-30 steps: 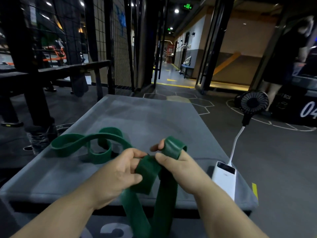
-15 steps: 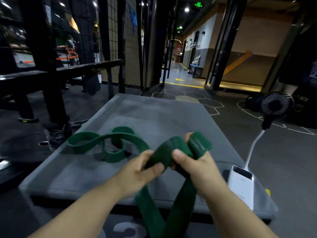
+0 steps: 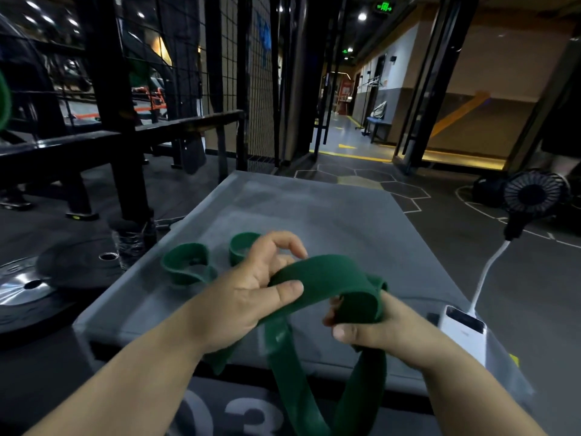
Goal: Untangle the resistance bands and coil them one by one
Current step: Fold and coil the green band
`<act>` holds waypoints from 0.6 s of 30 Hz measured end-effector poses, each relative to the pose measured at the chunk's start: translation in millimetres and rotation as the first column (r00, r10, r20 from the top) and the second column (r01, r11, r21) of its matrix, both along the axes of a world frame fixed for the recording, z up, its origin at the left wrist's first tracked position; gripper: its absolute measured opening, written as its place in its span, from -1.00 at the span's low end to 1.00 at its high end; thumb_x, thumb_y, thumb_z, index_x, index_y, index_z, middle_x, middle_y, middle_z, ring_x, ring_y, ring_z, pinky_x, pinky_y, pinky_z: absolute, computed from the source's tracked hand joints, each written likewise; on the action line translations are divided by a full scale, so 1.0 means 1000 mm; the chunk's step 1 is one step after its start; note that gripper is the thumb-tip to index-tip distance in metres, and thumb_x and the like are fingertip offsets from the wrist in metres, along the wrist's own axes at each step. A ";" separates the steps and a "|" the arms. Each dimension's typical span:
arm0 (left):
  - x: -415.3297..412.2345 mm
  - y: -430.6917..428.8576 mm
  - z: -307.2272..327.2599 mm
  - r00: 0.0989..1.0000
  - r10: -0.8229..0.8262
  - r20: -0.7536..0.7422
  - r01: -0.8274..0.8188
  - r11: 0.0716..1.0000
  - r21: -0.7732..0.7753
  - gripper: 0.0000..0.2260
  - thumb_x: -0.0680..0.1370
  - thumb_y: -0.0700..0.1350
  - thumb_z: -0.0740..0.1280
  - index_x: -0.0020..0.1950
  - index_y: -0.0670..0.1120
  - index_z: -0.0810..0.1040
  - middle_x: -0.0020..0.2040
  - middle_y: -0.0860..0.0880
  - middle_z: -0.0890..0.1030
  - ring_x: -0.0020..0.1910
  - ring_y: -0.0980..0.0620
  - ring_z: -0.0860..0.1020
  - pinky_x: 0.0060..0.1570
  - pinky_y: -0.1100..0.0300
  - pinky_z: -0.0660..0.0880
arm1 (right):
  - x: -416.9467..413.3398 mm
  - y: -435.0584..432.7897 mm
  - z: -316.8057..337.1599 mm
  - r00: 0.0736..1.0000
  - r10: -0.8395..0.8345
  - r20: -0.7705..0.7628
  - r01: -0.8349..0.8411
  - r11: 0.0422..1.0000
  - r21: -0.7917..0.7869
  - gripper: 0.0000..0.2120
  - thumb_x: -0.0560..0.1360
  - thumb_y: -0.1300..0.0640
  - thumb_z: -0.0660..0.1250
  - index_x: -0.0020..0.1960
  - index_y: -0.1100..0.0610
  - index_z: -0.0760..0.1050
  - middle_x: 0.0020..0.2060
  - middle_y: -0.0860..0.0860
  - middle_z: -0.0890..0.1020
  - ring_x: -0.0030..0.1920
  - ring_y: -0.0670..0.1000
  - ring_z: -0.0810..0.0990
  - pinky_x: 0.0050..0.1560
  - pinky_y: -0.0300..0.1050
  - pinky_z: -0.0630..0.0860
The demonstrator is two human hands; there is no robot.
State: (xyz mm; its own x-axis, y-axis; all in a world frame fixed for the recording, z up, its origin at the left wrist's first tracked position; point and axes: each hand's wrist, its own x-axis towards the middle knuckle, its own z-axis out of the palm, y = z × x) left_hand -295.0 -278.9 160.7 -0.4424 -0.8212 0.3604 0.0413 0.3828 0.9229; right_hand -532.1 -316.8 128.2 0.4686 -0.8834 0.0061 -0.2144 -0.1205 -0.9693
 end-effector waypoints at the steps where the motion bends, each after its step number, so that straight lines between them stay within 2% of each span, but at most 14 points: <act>1: -0.003 0.001 0.002 0.998 0.026 0.050 -0.024 0.999 -0.037 -0.82 0.54 -0.18 0.26 0.04 0.11 0.46 -0.03 0.17 0.58 0.06 0.17 0.55 0.07 0.34 0.43 | 0.003 0.001 -0.002 0.999 0.049 0.016 -0.049 0.999 0.015 -0.37 0.13 -0.13 0.65 0.03 0.21 0.55 -0.07 0.13 0.68 -0.01 0.10 0.63 -0.04 0.02 0.53; 3: -0.003 0.001 0.003 0.994 0.074 0.086 -0.069 0.996 -0.055 -0.89 0.50 -0.10 0.33 0.01 0.06 0.50 -0.10 0.20 0.53 -0.07 0.23 0.51 -0.04 0.41 0.42 | 0.008 0.001 -0.005 0.993 0.106 0.055 -0.108 0.994 0.028 -0.36 0.17 -0.20 0.62 0.00 0.26 0.57 -0.08 0.17 0.65 0.00 0.12 0.62 0.06 0.01 0.51; 4: -0.001 0.001 0.004 0.994 0.074 0.077 -0.072 0.997 -0.031 -0.84 0.45 -0.06 0.39 0.01 0.03 0.50 -0.11 0.17 0.52 -0.12 0.24 0.50 -0.09 0.42 0.42 | 0.009 0.001 -0.007 0.991 0.107 0.084 -0.111 0.993 0.047 -0.35 0.17 -0.22 0.62 0.00 0.25 0.57 -0.07 0.18 0.66 0.02 0.15 0.63 0.11 0.02 0.50; 6: 0.007 -0.002 0.005 0.994 0.037 0.107 -0.038 0.999 0.011 -0.67 0.37 -0.10 0.50 0.07 0.03 0.48 -0.06 0.13 0.51 -0.10 0.23 0.51 -0.08 0.39 0.44 | 0.009 -0.002 -0.009 0.981 0.092 0.169 -0.112 0.988 0.110 -0.35 0.15 -0.20 0.63 0.00 0.23 0.56 -0.08 0.22 0.67 0.05 0.22 0.64 0.19 0.10 0.51; 8: 0.013 -0.005 0.005 0.982 0.033 0.186 -0.038 0.999 0.023 -0.61 0.37 -0.16 0.50 0.11 0.09 0.48 0.01 0.10 0.52 -0.01 0.20 0.53 0.00 0.34 0.46 | 0.008 -0.004 -0.011 0.975 0.094 0.203 -0.122 0.984 0.129 -0.35 0.13 -0.14 0.66 -0.01 0.25 0.53 -0.09 0.24 0.65 0.04 0.23 0.64 0.20 0.15 0.52; 10: 0.016 -0.006 0.006 0.967 0.078 0.244 -0.081 0.997 -0.001 -0.73 0.43 -0.13 0.44 0.07 0.10 0.53 0.02 0.03 0.54 0.04 0.06 0.54 0.03 0.32 0.47 | 0.006 -0.005 -0.010 0.977 0.126 0.174 -0.148 0.982 0.119 -0.40 0.13 -0.03 0.67 0.00 0.26 0.51 -0.10 0.21 0.65 0.04 0.21 0.64 0.11 0.06 0.55; 12: 0.019 -0.006 0.010 0.941 0.145 0.306 -0.137 0.989 -0.047 -0.88 0.48 -0.06 0.41 0.00 0.05 0.59 -0.05 -0.01 0.57 -0.01 0.00 0.54 -0.01 0.31 0.47 | 0.005 -0.005 -0.009 0.977 0.189 0.103 -0.200 0.973 0.116 -0.39 0.12 0.03 0.66 0.06 0.22 0.53 -0.05 0.15 0.66 0.09 0.19 0.63 0.09 -0.01 0.54; 15: 0.026 -0.005 0.016 0.870 0.211 0.445 -0.168 0.976 -0.136 -0.91 0.48 0.07 0.40 -0.14 0.09 0.63 -0.14 0.04 0.59 -0.14 0.10 0.56 -0.08 0.31 0.46 | 0.006 -0.001 -0.006 0.945 0.320 0.074 -0.327 0.933 0.148 -0.29 0.14 -0.05 0.67 0.16 0.24 0.53 0.05 0.14 0.64 0.13 0.16 0.60 0.13 -0.01 0.52; 18: 0.024 -0.003 0.015 0.821 0.170 0.546 -0.108 0.984 -0.144 -0.89 0.46 0.08 0.37 -0.25 0.13 0.59 -0.13 0.14 0.53 -0.08 0.15 0.53 -0.03 0.38 0.38 | 0.011 0.001 -0.004 0.904 0.394 0.165 -0.423 0.880 0.215 -0.22 0.16 -0.01 0.67 0.19 0.33 0.41 0.10 0.18 0.59 0.18 0.16 0.55 0.21 0.04 0.48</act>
State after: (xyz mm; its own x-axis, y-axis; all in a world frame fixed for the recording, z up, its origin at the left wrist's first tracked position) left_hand -270.8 -281.9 176.0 -0.4766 -0.8617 0.1739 -0.5255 0.4378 0.7295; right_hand -521.5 -315.8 123.9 0.7971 -0.5943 -0.1068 -0.0845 0.0653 -0.9943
